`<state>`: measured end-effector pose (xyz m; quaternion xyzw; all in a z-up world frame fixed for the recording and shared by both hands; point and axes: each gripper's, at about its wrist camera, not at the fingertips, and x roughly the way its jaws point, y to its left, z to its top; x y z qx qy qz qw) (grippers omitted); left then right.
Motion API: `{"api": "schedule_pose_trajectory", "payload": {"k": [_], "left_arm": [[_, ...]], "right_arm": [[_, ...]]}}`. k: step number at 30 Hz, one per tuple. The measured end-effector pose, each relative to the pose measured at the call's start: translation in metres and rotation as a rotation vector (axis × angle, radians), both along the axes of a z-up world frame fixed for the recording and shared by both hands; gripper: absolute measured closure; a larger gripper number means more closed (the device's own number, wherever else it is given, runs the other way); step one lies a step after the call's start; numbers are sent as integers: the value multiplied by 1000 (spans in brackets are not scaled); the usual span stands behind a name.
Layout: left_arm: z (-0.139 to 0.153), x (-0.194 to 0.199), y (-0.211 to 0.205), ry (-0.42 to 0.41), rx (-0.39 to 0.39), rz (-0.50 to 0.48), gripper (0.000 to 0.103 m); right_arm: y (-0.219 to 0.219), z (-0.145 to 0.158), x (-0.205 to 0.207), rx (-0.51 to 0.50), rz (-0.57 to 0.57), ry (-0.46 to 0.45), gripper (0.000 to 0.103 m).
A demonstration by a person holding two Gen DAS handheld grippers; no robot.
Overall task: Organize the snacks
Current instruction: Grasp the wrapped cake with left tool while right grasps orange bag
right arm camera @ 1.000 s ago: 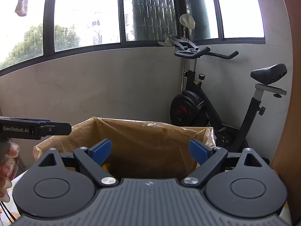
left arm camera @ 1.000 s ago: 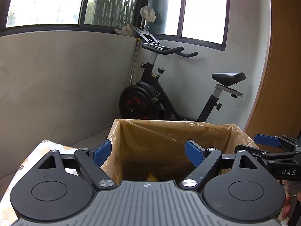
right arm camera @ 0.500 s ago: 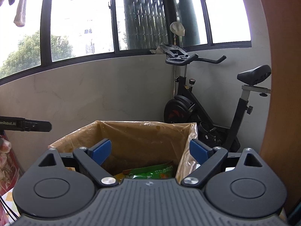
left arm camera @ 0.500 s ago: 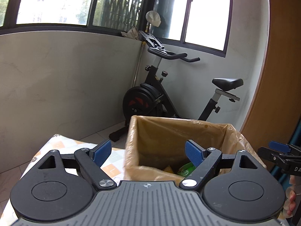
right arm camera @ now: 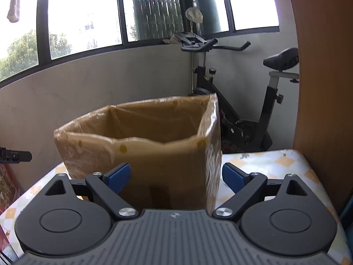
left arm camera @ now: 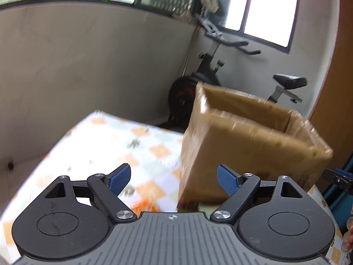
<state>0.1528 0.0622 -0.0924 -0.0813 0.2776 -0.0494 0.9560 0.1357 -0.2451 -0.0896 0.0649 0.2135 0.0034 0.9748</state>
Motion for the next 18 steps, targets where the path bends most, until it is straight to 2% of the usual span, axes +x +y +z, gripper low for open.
{"api": "schedule_pose_trajectory", "payload": {"k": [4,8,18], "left_arm": [[-28,-5,2,69,-3,13,16],[-49,-8,1,119,20,25,16],[-68,-9,-1,185,8,13,16]], "right_arm": [[7,-23,-8,-27,-3,58,10],[9,-48,-17,15,7,134,10],[18,-83,-34,62,49,274,11]]}}
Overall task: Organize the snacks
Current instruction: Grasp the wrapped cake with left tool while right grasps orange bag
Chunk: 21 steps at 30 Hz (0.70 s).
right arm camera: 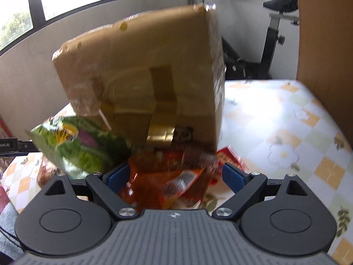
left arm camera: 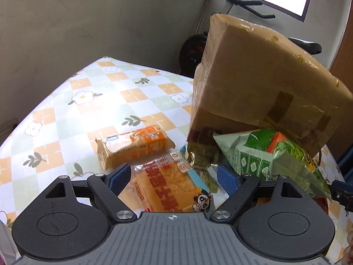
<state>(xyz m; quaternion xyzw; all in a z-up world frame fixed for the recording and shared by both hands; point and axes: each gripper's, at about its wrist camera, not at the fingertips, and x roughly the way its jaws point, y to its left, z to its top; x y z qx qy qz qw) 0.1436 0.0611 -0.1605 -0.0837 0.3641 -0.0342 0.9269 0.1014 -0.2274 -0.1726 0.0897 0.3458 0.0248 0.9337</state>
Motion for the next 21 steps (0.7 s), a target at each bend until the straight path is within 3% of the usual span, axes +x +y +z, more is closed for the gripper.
{"api": "schedule_pose_trajectory", "payload": {"k": [11,21], "left_arm": [[-7,-3,0,25,2,3,16],[-17,-1,-4,57,0,5,16]], "right_arm": [[13,-22,14,61,40,108,12],[17,-23,17,64,87,74,31]]}}
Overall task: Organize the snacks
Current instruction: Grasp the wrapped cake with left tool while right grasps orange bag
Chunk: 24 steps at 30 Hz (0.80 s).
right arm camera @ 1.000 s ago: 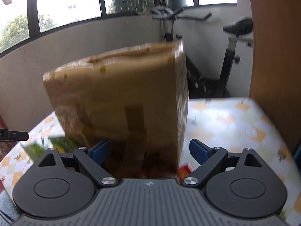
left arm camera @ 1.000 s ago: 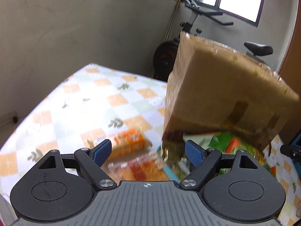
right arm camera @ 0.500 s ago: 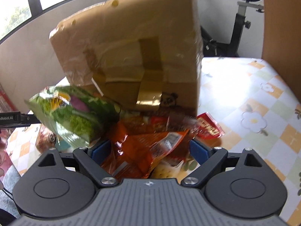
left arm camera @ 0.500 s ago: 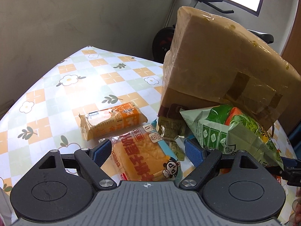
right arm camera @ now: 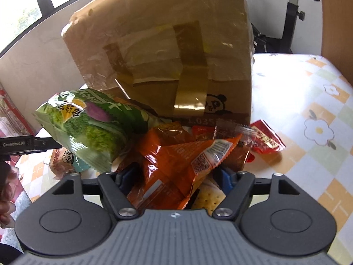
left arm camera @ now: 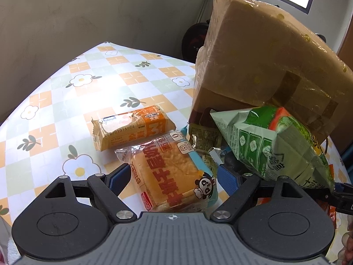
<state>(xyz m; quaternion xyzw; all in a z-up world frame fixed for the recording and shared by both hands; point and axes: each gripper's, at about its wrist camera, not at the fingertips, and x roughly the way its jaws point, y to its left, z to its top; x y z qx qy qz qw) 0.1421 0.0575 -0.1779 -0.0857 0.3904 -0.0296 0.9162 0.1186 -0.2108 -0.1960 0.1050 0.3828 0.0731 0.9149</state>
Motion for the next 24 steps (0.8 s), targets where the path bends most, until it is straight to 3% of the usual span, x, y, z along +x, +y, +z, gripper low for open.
{"api": "schedule_pose_trajectory", "payload": {"k": [19,22,24], "left_arm": [[-28,39,-10,50,36,88,11],[-36,39,-7,60,1,94,11],[-38,37,-3,56,-17,87,19]], "right_arm": [[-4,0,3,6,-11,-17,36],[-7,-1,3,19,-13,-15,36],[-9,-2,4,26,-13,-14,37]]}}
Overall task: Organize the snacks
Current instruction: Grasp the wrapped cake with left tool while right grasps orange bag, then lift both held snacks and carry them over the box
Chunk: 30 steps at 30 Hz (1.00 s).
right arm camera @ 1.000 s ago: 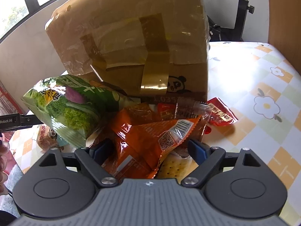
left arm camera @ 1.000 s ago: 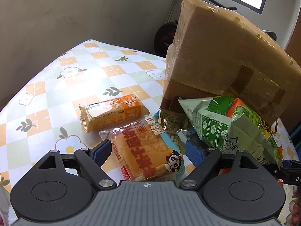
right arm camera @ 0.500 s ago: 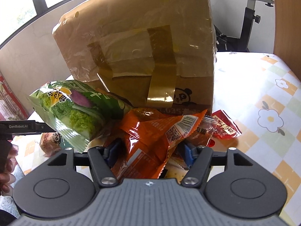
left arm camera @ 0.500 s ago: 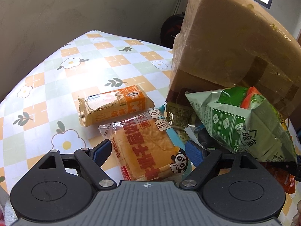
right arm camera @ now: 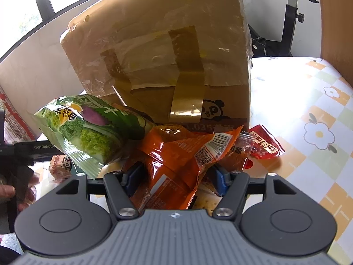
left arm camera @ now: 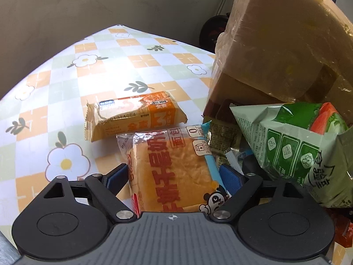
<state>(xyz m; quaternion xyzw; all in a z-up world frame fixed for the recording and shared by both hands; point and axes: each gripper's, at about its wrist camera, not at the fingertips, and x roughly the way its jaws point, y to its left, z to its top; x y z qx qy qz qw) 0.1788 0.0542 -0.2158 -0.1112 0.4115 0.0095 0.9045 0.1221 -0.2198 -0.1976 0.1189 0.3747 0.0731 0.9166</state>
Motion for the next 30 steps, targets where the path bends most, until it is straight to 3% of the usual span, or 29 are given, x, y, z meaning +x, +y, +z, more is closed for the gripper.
{"api": "schedule_pose_trajectory", "payload": {"k": [12,30], "left_arm": [[15,-24,20,-45,9,29,23],[43,-37,18,-159,20,48,24]], "right_arm": [[0,13,-5,-51,48,-27,51],[-68,50,-25,-152,-161,-73,56]]}}
